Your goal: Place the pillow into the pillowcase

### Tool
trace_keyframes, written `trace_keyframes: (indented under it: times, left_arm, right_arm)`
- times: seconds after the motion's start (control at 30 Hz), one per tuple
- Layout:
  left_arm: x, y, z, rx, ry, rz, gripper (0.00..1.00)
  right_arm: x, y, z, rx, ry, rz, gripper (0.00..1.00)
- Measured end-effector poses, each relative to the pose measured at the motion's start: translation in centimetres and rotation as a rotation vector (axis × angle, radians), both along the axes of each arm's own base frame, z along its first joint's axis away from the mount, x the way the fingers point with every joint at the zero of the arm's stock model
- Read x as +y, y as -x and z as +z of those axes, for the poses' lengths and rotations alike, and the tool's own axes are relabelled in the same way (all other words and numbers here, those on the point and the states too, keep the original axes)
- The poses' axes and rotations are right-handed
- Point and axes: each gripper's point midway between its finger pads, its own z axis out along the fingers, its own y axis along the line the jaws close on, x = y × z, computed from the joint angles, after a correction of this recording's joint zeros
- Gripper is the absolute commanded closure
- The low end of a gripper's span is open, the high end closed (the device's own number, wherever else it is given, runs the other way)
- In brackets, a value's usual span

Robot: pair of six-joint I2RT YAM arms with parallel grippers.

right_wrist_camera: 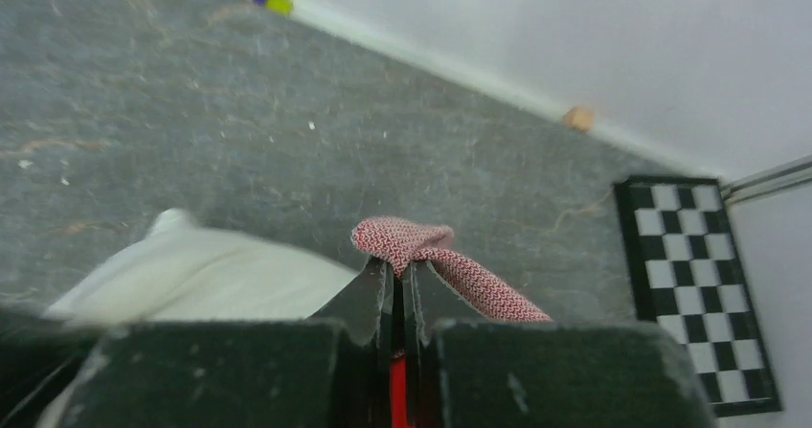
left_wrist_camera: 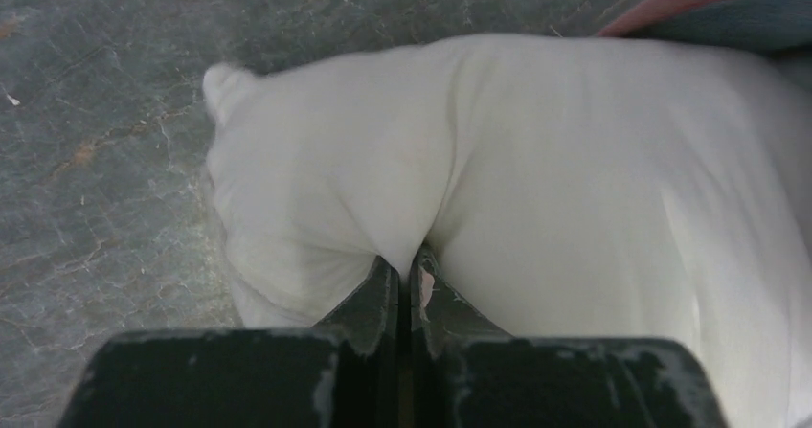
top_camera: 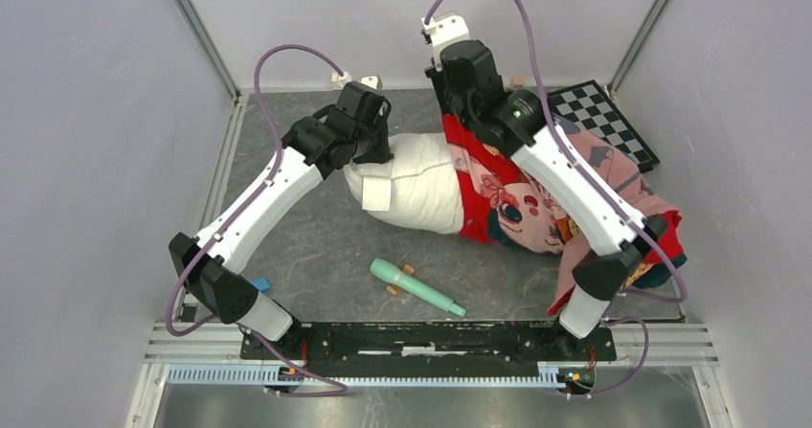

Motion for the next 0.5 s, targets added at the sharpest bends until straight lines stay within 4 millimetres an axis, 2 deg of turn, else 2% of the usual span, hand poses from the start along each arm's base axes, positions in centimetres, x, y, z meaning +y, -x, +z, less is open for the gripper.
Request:
trace_keyframes:
  times: [0.07,0.1,0.13,0.2,0.27,0.3,0.4,0.5]
  left_arm:
    - [-0.1,0.3,0.0,0.016,0.007,-0.008,0.87]
    - [-0.2,0.6,0.0,0.026,0.011,-0.012,0.78]
    - [-0.1,0.8,0.0,0.037,0.011,-0.013,0.59]
    - [0.0,0.9,0.3,0.047,0.012,-0.014,0.30]
    - [0.0,0.3,1.3,0.030,0.034,-0.004,0.07]
    - [0.1,-0.2,2.1,0.013,0.051,0.004,0.00]
    - [1.3,-1.7,4.2,-0.036,0.104,0.043,0.00]
    - [3.6,-2.4,5.6,-0.075,0.124,0.098,0.00]
  right_arm:
    - [-1.0,-3.2,-3.6,0.072,0.000,-0.012,1.00]
    - [-1.4,-4.9,-5.8,0.118,0.001,-0.020,1.00]
    - [-1.4,-6.2,-7.7,0.156,0.002,-0.017,1.00]
    - [-1.5,-9.6,-12.4,0.236,-0.008,-0.017,1.00]
    - [-1.2,-11.6,-16.0,0.293,-0.008,-0.011,1.00]
    - [-0.8,-12.5,-18.0,0.321,-0.008,-0.005,1.00]
    - [0.6,-13.2,-21.7,0.380,-0.014,0.027,1.00]
    - [1.4,-12.8,-22.1,0.392,-0.021,0.047,1.00]
